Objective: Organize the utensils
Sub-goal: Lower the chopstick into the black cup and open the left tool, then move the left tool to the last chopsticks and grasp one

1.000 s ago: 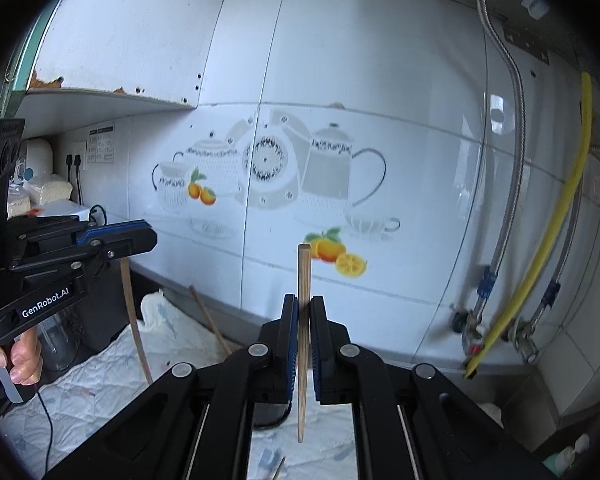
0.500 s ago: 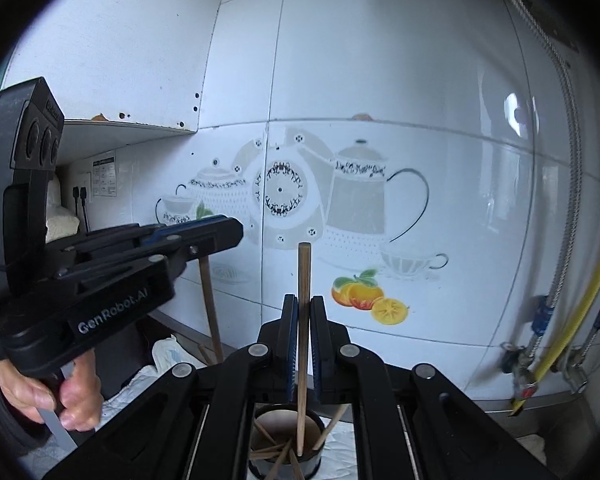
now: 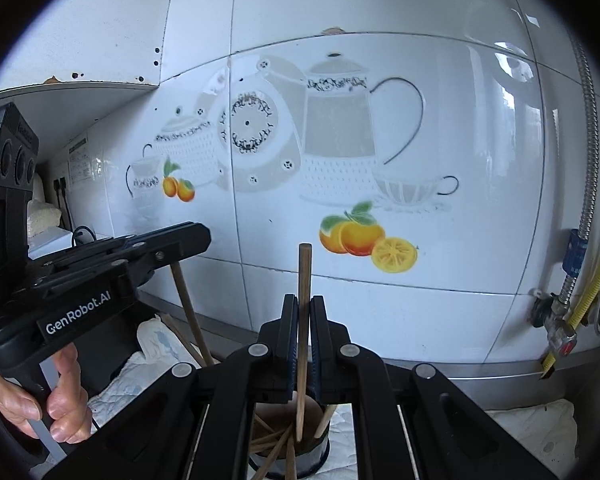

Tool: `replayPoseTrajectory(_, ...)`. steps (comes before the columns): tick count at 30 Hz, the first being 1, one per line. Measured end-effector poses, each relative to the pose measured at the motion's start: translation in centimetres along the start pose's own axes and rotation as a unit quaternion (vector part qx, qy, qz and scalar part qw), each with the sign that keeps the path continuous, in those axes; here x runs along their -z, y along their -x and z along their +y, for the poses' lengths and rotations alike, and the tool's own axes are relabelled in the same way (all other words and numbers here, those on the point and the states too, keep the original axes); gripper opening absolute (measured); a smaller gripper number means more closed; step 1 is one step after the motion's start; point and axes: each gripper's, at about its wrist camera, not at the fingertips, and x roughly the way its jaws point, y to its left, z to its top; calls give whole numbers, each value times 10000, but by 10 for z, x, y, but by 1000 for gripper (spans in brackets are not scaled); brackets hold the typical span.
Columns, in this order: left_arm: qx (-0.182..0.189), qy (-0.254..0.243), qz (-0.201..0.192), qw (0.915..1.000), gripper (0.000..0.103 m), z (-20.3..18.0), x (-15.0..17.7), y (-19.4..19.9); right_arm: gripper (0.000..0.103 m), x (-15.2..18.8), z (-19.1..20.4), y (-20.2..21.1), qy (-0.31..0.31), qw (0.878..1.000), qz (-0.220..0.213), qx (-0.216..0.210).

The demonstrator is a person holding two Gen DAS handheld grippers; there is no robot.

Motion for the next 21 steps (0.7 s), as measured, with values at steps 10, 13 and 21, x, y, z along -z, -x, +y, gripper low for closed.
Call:
replayPoseTrajectory(10,-130,-93,176,9997,8,-3,-3,34,17,-7,6,32,179,9996,30,209)
replayPoseTrajectory(13,-206,-142,230,9994,8,-1,-2,56,20,-6,10,51,228,9995,15,239)
replayPoseTrajectory(21,-616,-344,625,9956,45,-2,32,121,28,25,22,107,356,9986,220,318)
